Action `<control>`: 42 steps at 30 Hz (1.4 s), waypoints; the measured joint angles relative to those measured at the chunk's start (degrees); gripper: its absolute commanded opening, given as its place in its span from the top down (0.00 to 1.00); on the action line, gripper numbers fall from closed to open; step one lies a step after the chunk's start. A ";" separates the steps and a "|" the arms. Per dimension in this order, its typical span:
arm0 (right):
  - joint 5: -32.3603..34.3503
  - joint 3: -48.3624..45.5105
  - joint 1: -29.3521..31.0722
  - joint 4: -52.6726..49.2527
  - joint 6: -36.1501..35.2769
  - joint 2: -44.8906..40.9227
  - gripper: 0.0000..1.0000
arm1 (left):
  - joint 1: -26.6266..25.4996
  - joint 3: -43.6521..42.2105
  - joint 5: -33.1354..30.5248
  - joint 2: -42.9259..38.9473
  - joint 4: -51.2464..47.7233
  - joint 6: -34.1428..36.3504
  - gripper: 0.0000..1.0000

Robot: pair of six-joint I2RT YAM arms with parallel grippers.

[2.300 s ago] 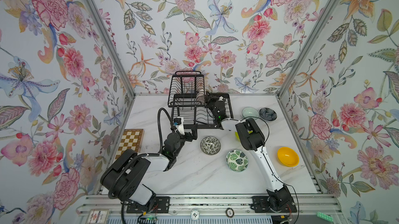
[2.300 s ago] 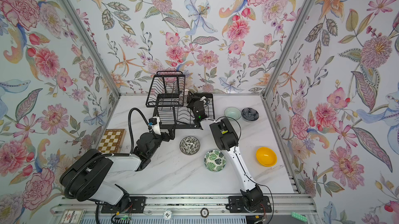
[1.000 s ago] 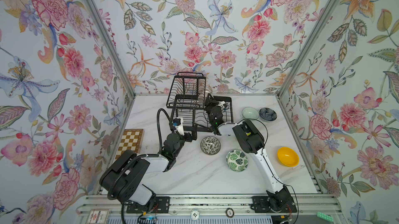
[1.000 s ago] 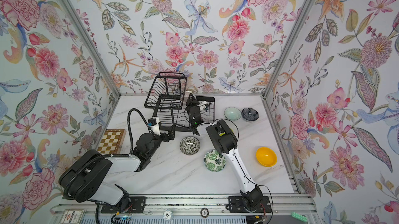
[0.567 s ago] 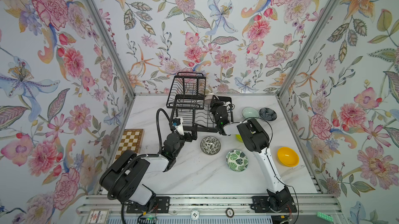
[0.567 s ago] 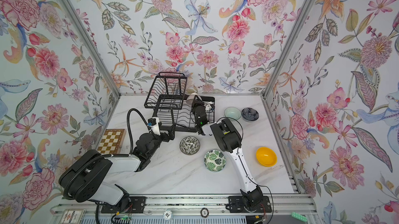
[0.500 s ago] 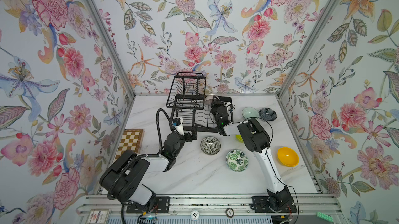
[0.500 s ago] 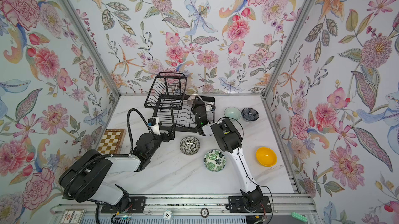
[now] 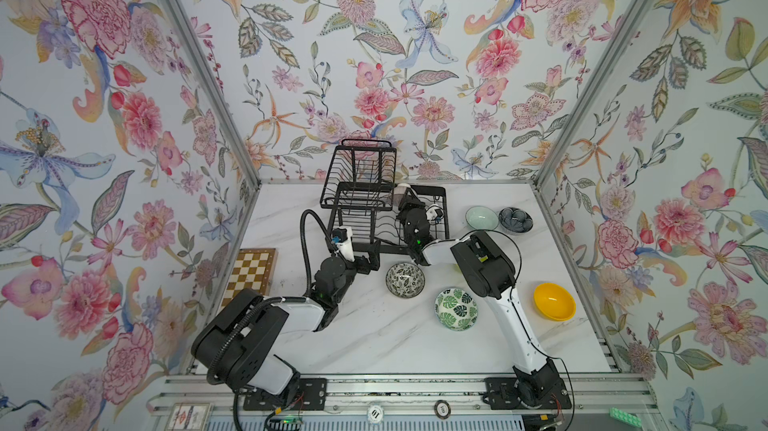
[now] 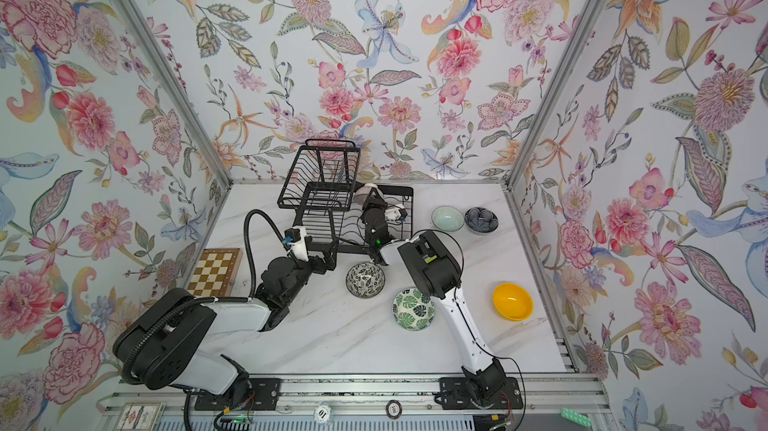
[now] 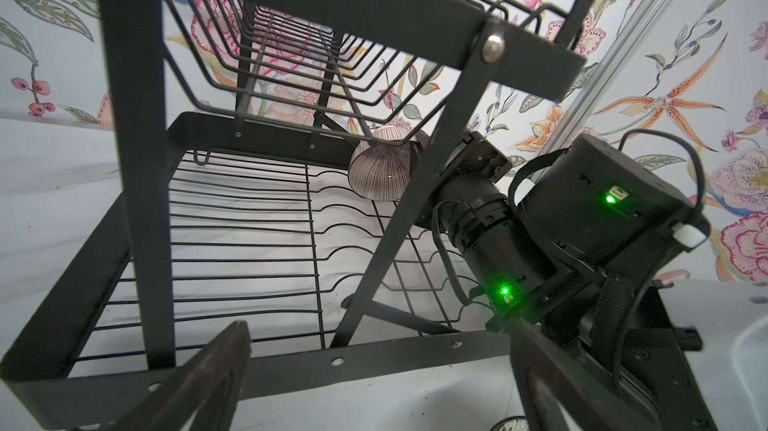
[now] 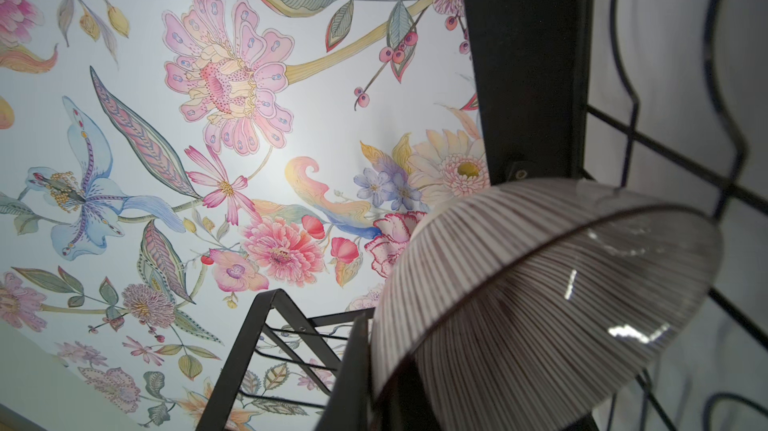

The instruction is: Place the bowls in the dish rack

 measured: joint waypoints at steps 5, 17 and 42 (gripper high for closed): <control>2.34 2.67 0.37 -0.04 1.66 1.90 1.00 | 0.00 -0.07 0.00 -0.44 0.35 0.00 0.01; 4.02 9.07 0.37 -2.19 3.58 5.53 1.00 | 0.00 -0.09 -0.04 -1.09 0.35 0.00 0.01; 7.17 13.27 2.03 -5.03 5.70 7.78 1.00 | 0.17 -0.24 -0.04 -1.36 0.33 -1.29 0.01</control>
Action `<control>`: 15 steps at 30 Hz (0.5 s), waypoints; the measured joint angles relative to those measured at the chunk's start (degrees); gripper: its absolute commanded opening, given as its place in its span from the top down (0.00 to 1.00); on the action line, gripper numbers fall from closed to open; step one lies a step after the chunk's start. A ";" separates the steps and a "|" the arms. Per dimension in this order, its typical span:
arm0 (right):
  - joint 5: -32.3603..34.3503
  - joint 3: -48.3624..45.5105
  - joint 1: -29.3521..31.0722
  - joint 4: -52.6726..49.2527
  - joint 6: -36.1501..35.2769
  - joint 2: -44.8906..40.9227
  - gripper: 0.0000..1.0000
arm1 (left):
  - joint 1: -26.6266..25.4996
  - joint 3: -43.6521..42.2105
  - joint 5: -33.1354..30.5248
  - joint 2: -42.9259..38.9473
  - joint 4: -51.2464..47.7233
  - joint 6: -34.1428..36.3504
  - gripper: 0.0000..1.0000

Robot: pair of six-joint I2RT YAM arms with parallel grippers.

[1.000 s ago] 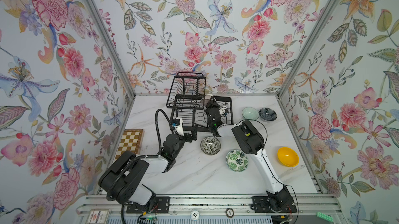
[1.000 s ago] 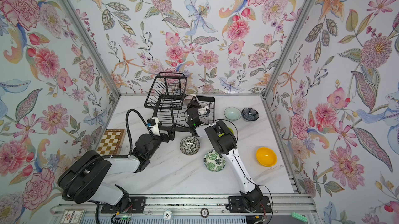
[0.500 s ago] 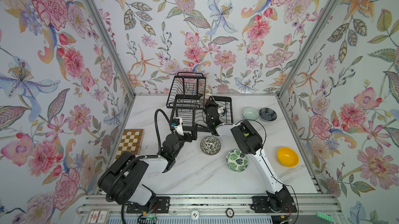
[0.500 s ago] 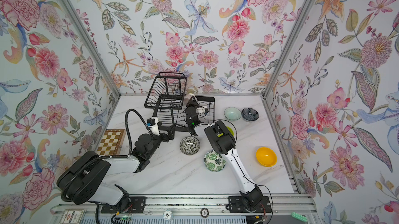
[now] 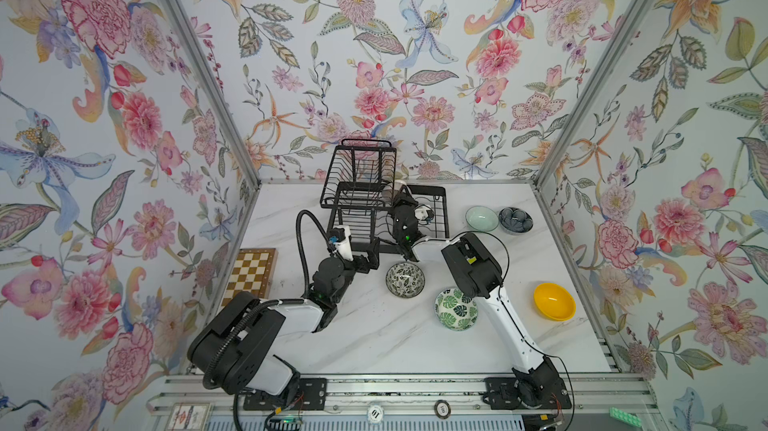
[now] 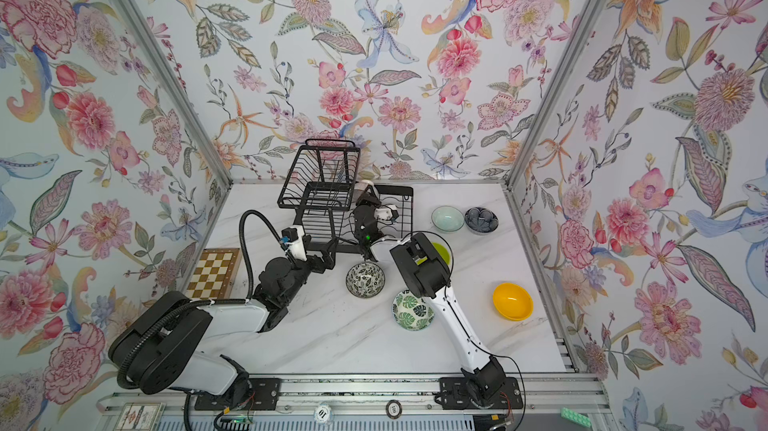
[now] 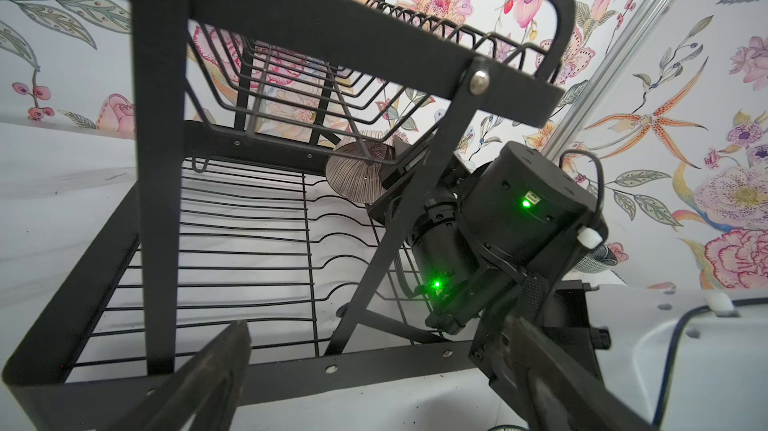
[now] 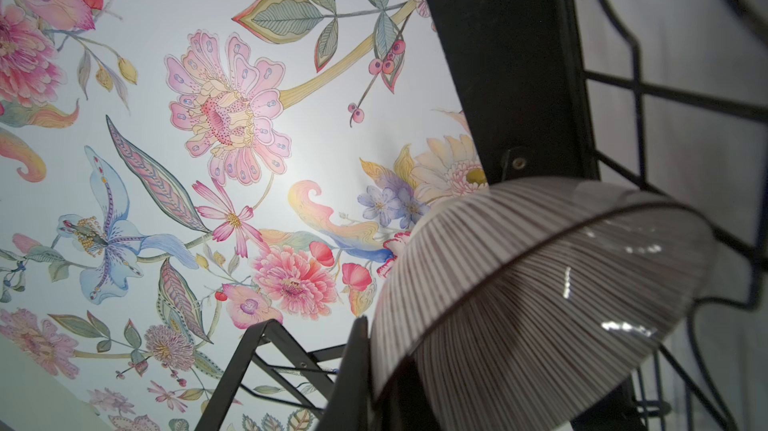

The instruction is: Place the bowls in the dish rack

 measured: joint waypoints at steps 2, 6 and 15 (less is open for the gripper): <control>0.28 0.37 0.09 -0.33 0.02 0.17 1.00 | 0.00 0.00 0.00 0.00 0.00 -0.17 0.01; 0.31 0.68 0.15 -0.76 0.46 0.28 1.00 | 0.00 0.00 0.00 -0.07 0.00 -0.20 0.01; 0.28 1.86 0.24 -1.70 0.92 0.90 1.00 | 0.24 0.00 0.00 -0.07 0.00 -0.39 0.01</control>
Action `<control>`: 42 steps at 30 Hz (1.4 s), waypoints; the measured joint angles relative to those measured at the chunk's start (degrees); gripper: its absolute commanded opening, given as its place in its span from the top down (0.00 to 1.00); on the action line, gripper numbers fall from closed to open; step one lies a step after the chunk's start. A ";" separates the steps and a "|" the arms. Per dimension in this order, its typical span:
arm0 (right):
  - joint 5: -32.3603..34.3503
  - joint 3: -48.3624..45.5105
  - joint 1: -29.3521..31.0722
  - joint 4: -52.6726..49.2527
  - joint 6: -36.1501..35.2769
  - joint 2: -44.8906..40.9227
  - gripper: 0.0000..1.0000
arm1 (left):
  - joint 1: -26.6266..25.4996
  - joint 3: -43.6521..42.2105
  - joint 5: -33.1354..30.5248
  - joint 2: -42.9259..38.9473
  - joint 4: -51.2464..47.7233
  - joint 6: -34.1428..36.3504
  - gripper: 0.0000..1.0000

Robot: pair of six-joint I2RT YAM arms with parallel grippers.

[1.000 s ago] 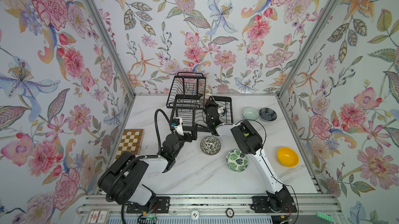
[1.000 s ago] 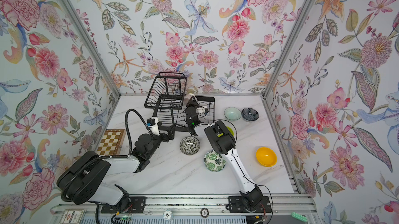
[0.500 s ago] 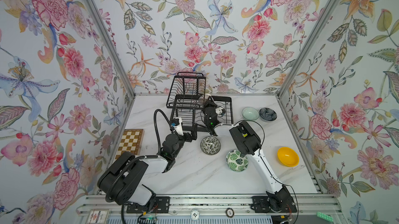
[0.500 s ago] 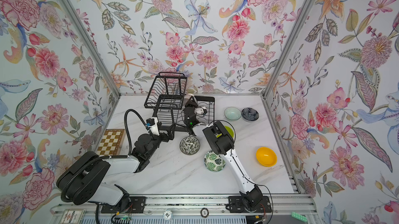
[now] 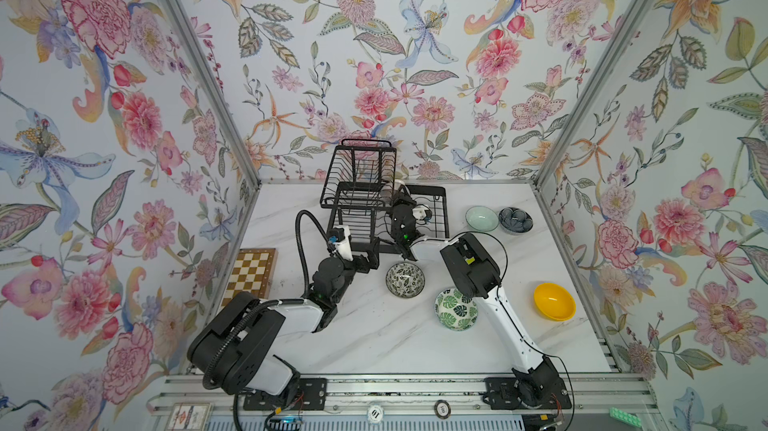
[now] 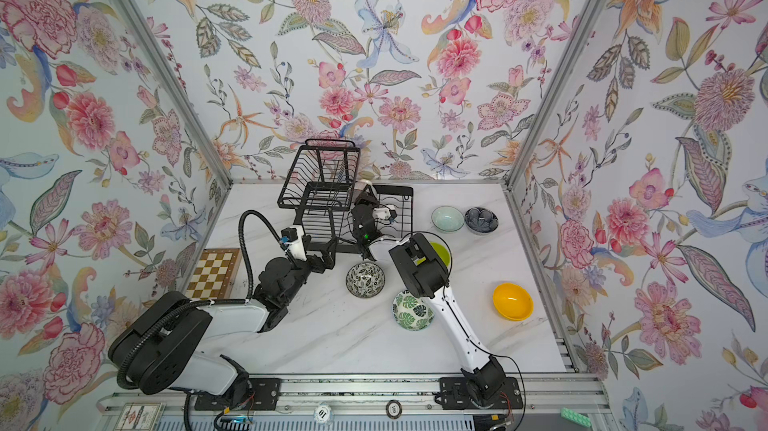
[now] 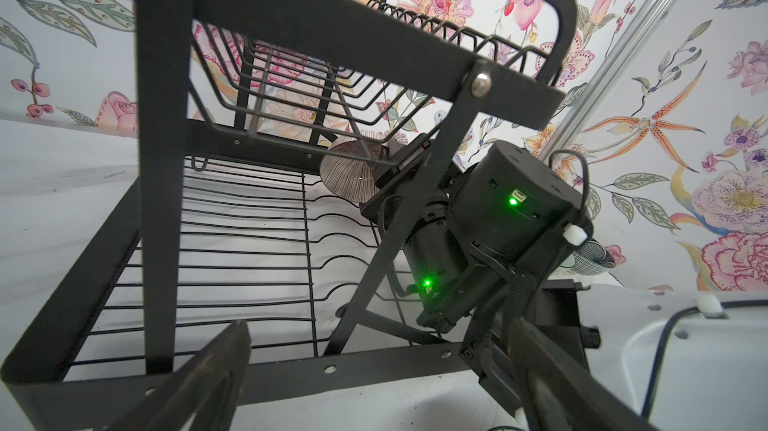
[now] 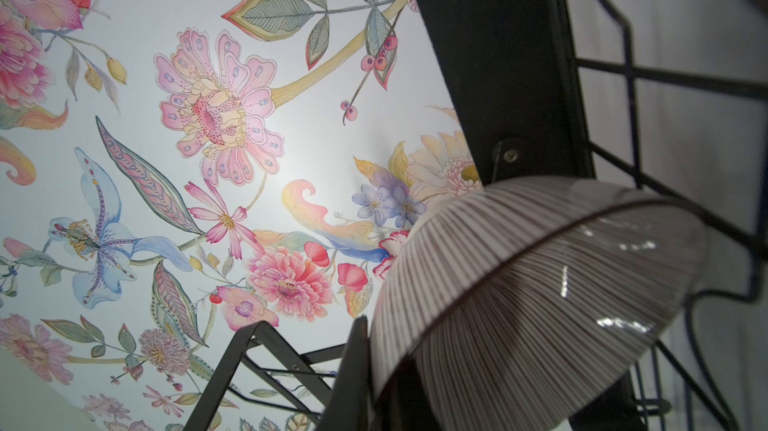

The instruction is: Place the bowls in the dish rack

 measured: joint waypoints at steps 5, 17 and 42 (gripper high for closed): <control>0.20 0.44 0.00 -0.20 0.24 0.24 0.95 | 0.02 0.00 0.00 0.00 0.00 -0.02 0.01; -0.02 0.63 -0.07 -0.46 0.98 0.35 0.92 | 0.04 0.00 0.00 0.00 0.00 -0.44 0.01; -3.72 0.66 -0.15 -3.82 1.27 0.35 0.87 | 0.09 -0.11 0.00 0.00 0.00 -0.90 0.01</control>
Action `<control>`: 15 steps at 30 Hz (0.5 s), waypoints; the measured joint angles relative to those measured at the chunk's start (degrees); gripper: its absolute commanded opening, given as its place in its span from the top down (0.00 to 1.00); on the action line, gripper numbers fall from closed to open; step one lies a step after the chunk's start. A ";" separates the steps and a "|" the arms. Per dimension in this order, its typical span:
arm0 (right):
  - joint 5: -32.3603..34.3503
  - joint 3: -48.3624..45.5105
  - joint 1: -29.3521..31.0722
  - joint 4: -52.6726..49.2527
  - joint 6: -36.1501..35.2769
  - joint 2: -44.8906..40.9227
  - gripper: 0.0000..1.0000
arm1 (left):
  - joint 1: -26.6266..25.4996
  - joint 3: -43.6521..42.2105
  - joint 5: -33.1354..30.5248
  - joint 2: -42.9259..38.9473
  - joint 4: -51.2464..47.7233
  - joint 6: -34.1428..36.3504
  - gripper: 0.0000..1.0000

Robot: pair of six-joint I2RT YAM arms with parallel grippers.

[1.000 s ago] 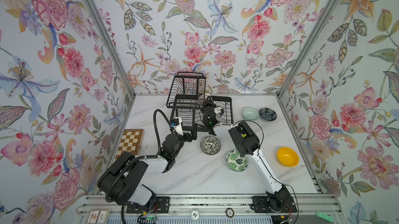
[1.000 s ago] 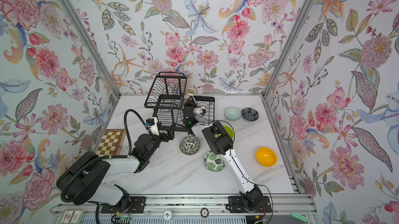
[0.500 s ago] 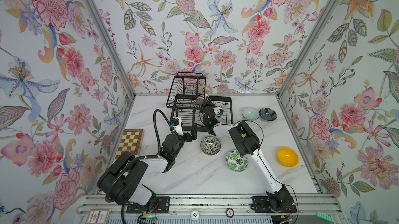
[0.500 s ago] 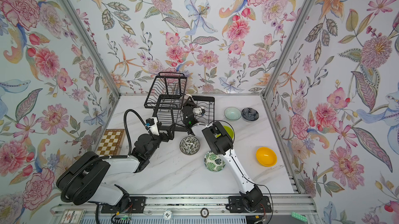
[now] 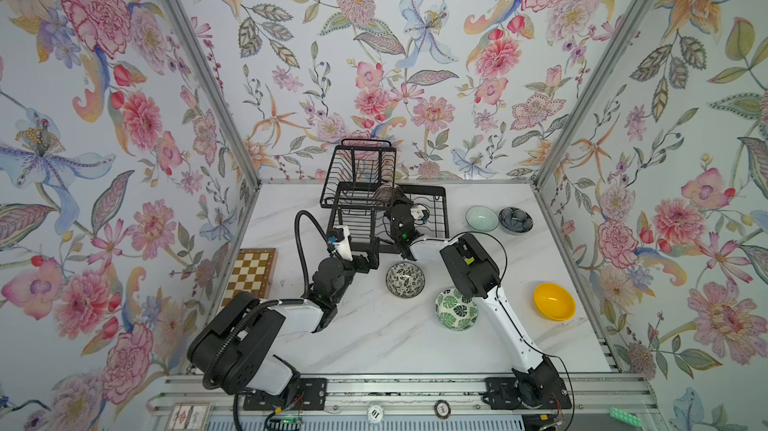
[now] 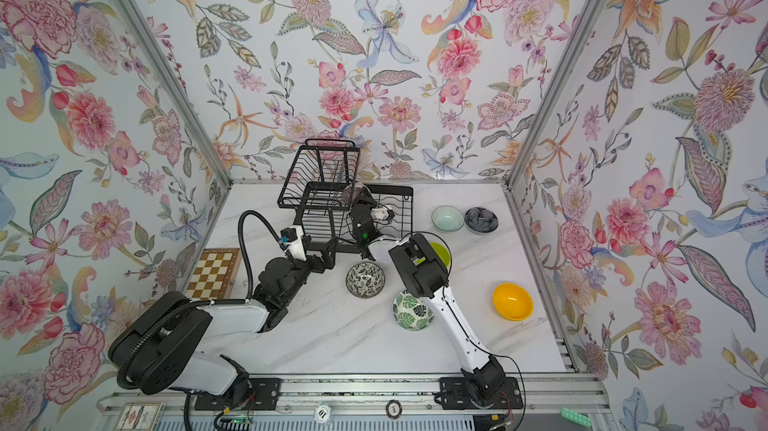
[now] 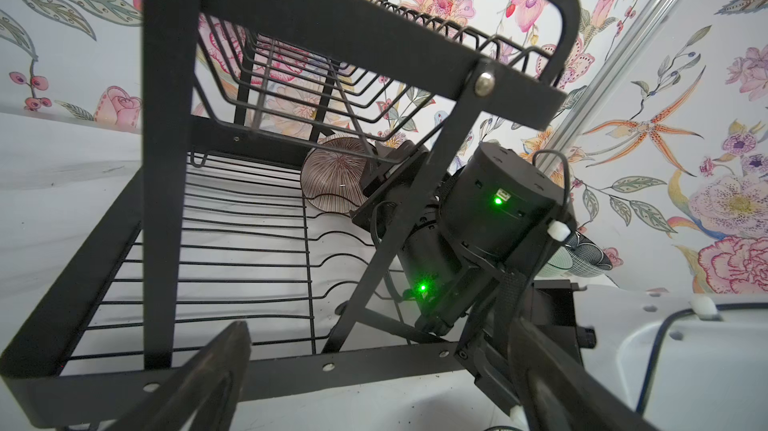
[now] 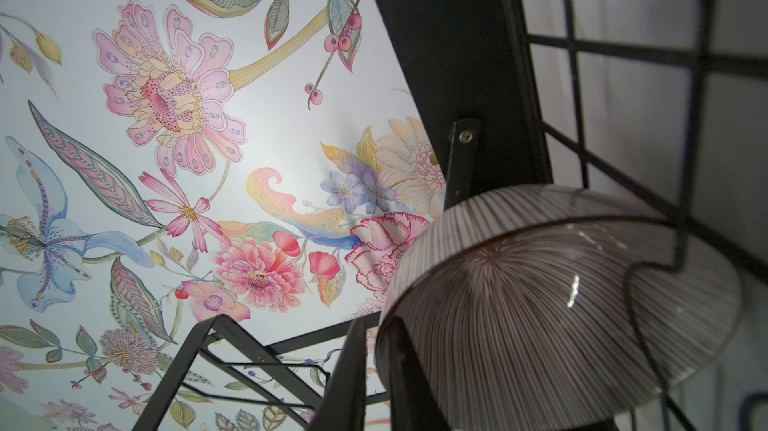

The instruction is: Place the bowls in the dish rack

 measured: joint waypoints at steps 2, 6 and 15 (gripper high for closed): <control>-0.02 -0.02 -0.02 0.00 0.00 0.00 0.87 | 0.00 0.00 0.00 0.00 0.00 0.00 0.01; -0.20 -0.02 -0.07 0.00 0.00 0.00 0.85 | 0.00 0.00 0.00 0.00 0.00 0.00 0.01; -0.48 -0.37 -0.13 0.02 -0.09 -0.22 0.81 | 0.00 0.00 0.00 0.00 0.00 -0.17 0.01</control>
